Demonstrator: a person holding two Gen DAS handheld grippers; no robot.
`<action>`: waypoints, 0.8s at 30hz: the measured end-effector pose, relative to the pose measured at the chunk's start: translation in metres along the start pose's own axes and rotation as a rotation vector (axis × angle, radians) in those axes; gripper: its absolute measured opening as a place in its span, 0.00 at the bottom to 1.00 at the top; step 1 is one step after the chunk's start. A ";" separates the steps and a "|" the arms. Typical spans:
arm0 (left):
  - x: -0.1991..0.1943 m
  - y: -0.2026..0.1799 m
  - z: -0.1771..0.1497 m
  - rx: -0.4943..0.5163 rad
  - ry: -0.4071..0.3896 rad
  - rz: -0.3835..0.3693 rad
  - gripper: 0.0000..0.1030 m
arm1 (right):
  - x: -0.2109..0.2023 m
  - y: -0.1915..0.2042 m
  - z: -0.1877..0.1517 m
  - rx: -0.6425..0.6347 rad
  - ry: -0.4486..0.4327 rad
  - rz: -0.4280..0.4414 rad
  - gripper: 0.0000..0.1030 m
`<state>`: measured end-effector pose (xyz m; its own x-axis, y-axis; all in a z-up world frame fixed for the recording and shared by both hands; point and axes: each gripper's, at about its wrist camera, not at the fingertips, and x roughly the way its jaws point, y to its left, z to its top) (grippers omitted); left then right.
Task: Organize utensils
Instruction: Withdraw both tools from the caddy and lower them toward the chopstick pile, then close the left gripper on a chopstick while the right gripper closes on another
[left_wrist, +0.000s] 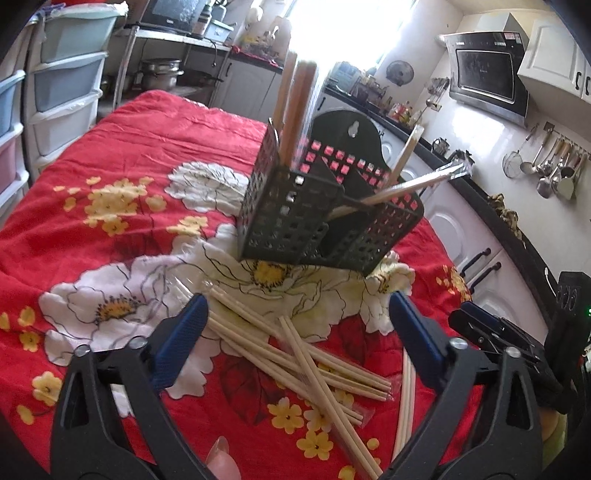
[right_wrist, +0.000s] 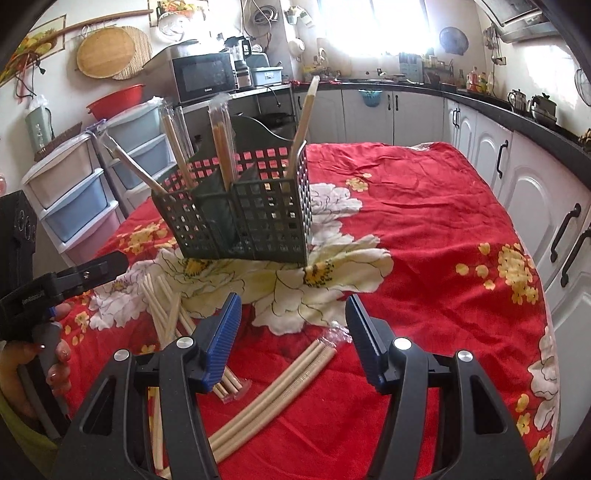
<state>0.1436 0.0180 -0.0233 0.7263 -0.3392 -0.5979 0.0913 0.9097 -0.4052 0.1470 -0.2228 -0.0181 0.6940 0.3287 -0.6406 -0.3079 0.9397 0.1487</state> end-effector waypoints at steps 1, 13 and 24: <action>0.002 -0.001 -0.001 -0.001 0.008 -0.004 0.79 | 0.001 -0.001 -0.001 0.001 0.005 -0.002 0.55; 0.027 -0.003 -0.015 -0.010 0.111 -0.042 0.45 | 0.020 -0.016 -0.018 0.025 0.103 -0.040 0.45; 0.043 -0.004 -0.020 -0.003 0.162 -0.016 0.40 | 0.036 -0.027 -0.029 0.078 0.181 -0.036 0.33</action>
<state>0.1607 -0.0048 -0.0611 0.6056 -0.3877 -0.6949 0.0992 0.9032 -0.4175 0.1612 -0.2388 -0.0669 0.5731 0.2788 -0.7706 -0.2286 0.9574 0.1764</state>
